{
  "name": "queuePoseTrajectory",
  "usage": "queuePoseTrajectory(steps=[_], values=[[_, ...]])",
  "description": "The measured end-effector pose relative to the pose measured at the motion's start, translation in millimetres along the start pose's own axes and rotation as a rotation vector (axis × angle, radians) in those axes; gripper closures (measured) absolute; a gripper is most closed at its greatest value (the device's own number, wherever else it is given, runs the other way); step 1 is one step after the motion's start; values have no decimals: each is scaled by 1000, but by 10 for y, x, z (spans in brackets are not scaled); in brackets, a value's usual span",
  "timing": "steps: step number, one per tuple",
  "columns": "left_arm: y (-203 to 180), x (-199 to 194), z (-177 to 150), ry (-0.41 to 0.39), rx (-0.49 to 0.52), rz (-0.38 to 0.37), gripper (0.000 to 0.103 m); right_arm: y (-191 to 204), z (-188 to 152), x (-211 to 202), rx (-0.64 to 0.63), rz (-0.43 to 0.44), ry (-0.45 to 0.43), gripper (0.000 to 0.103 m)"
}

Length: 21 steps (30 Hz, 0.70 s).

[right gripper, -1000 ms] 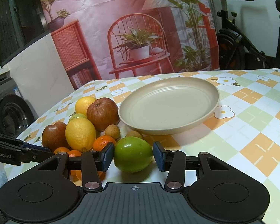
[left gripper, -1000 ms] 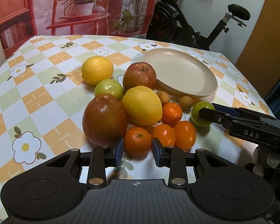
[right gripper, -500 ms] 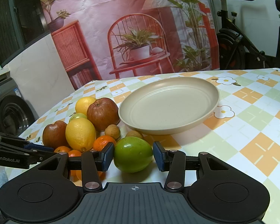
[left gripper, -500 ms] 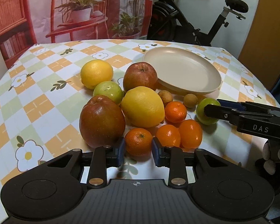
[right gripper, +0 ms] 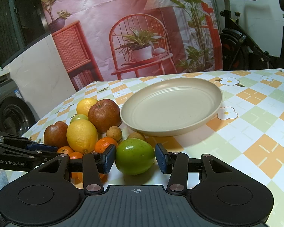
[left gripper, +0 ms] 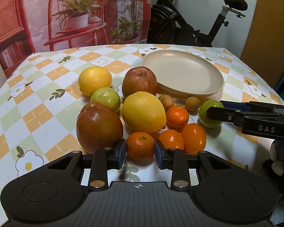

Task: Organize fruits
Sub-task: 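Close the left tool on the tangerine while the right tool closes on the lime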

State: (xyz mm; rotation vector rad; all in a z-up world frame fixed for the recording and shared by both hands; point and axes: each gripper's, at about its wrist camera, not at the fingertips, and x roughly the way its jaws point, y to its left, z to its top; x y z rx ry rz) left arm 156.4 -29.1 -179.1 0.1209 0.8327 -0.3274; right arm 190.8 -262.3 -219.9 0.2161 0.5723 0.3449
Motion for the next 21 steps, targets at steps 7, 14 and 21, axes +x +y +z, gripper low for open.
queuePoseTrajectory(steps=[7, 14, 21], values=[[-6, -3, -21, -6, 7, 1, 68, -1, -1, 0, 0, 0, 0, 61], [-42, 15, -45, -6, 39, 5, 67, -6, -4, -6, -3, 1, 0, 60], [-58, 0, -75, -20, 58, 13, 67, -2, -4, -7, -2, 1, 0, 60]])
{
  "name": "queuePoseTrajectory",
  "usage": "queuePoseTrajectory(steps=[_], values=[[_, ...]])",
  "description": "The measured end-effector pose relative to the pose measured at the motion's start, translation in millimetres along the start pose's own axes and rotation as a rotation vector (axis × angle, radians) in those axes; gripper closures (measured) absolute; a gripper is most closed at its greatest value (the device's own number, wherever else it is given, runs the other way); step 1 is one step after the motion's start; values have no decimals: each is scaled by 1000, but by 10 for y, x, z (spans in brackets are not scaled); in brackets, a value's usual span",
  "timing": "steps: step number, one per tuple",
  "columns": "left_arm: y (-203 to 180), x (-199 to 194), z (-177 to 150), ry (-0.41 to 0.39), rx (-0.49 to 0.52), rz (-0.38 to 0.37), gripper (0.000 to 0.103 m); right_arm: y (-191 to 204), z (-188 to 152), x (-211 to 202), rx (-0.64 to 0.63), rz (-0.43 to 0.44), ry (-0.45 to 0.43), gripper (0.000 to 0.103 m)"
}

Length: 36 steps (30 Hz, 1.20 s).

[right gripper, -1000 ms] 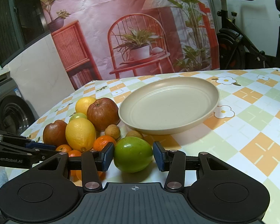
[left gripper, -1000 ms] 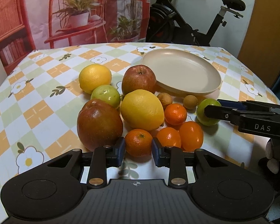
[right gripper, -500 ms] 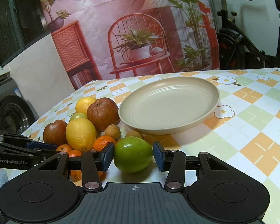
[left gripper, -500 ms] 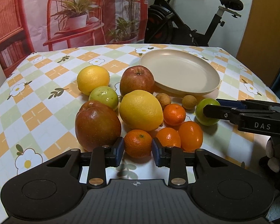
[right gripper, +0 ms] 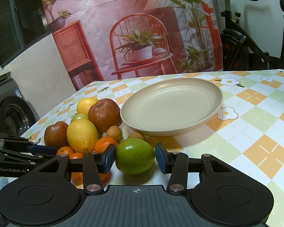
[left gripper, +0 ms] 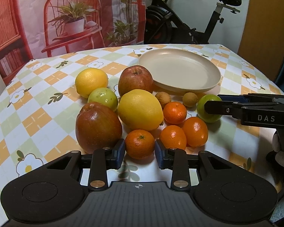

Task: Organize fruits
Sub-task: 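Close the left tool on the tangerine while the right tool closes on the lime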

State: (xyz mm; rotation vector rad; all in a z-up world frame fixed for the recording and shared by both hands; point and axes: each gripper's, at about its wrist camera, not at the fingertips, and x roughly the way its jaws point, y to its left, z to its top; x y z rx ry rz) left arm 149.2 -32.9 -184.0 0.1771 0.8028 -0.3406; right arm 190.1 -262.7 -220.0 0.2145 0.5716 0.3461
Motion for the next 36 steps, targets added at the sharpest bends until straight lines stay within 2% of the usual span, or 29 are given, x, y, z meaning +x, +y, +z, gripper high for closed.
queuePoseTrajectory(steps=[5, 10, 11, 16, 17, 19, 21, 26, 29, 34, 36], values=[[-10, -35, -14, -14, 9, 0, 68, 1, 0, -1, -1, 0, 0, 61], [-5, -122, 9, -63, 13, 4, 73, 1, 0, -1, -2, 0, -1, 61], [-8, -115, 9, -61, 12, 2, 79, -2, 0, -2, -2, 0, -1, 61], [-38, -105, 9, -46, 23, 6, 79, 1, -2, -2, -1, 1, -1, 61], [-30, -110, 12, -40, 18, 4, 77, 2, -2, -2, -2, 1, -1, 61], [-3, -109, 22, -12, 4, -2, 60, 0, -1, -3, -3, 2, -1, 61], [22, -100, 11, 15, -10, -14, 51, 3, -3, -3, -2, 2, -1, 61], [9, -73, -16, 37, -5, -20, 49, 2, -3, -3, -2, 2, -1, 61], [15, -35, -30, 47, -5, -30, 52, 2, -4, -3, -2, 2, -1, 61], [42, -12, -31, 24, -23, -41, 54, 2, -4, -3, -2, 2, -1, 61], [30, 2, -31, 24, -22, -53, 60, 1, -5, -3, -2, 2, -1, 61]])
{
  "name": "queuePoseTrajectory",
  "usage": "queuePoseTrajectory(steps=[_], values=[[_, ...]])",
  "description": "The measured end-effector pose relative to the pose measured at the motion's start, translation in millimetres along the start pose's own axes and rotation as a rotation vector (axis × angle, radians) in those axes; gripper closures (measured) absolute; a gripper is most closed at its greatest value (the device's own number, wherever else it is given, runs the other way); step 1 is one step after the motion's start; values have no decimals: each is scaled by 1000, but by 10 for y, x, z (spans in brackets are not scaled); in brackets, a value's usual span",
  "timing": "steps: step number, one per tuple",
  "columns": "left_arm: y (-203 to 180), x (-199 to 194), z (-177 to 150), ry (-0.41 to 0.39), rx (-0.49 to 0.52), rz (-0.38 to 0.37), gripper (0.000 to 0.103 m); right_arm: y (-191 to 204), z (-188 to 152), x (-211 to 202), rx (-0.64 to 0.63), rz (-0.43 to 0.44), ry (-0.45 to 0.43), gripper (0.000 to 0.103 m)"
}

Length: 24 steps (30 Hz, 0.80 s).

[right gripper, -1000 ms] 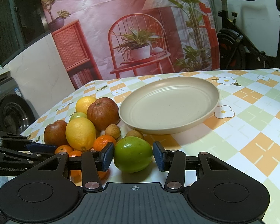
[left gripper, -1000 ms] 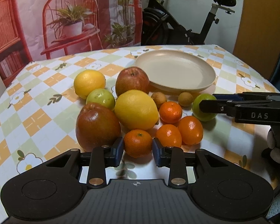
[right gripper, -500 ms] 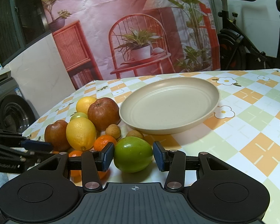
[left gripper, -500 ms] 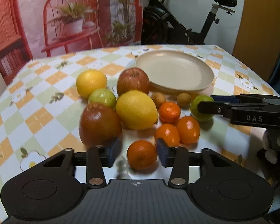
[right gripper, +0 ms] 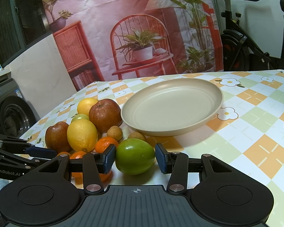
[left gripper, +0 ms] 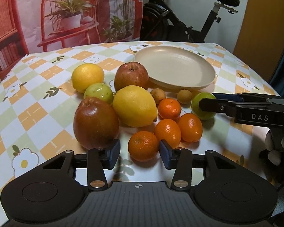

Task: Organize fruits
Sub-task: 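Close the left tool on the tangerine while the right tool closes on the lime, then lift and carry the tangerine with the left tool while the right tool carries the lime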

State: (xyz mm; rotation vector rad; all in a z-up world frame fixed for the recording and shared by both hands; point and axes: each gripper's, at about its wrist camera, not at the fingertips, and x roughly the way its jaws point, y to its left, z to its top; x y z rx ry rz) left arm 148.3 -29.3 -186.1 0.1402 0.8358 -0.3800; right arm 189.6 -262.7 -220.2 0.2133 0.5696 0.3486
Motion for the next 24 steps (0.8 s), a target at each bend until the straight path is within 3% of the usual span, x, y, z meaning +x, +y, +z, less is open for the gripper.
queuePoseTrajectory(steps=[8, 21, 24], values=[[-3, -16, -10, -15, -4, -11, 65, -2, 1, 0, 0, 0, 0, 61], [23, -291, 261, -149, 22, 44, 66, 6, 24, -4, -15, -3, 4, 61], [54, -340, 410, -175, 13, 42, 66, 26, 89, -21, -33, -12, 1, 69]])
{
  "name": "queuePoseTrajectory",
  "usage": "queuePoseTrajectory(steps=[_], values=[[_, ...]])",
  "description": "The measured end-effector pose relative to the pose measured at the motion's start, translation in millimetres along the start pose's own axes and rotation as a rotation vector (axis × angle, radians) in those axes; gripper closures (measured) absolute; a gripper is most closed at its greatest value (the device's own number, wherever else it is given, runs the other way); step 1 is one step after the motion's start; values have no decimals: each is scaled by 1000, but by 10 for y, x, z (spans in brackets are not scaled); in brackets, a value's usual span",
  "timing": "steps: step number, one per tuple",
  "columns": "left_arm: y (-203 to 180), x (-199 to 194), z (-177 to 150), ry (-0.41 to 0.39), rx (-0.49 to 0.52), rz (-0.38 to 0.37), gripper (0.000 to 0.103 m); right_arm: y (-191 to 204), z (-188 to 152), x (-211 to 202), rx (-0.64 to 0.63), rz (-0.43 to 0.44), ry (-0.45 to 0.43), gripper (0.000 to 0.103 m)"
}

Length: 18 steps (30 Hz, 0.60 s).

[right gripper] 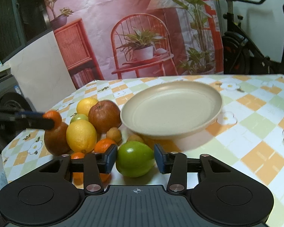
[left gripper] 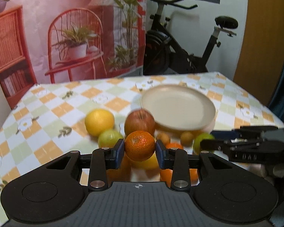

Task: Organize fruits
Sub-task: 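Lift and carry the tangerine with the left tool while the right tool carries the lime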

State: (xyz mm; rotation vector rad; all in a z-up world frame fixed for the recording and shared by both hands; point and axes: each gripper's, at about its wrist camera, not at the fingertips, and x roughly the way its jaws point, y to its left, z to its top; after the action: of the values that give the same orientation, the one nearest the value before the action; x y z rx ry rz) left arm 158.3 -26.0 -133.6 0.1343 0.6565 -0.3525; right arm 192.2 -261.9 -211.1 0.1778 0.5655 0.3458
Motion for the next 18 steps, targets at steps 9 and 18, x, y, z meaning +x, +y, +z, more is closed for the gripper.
queuePoseTrajectory(steps=[9, 18], values=[[-34, 98, 240, -32, -17, -28, 66, -98, 145, -11, 29, 2, 28, 60], [68, 130, 111, 1, -50, -30, 66, 22, 65, 118, 16, 59, 92, 55]])
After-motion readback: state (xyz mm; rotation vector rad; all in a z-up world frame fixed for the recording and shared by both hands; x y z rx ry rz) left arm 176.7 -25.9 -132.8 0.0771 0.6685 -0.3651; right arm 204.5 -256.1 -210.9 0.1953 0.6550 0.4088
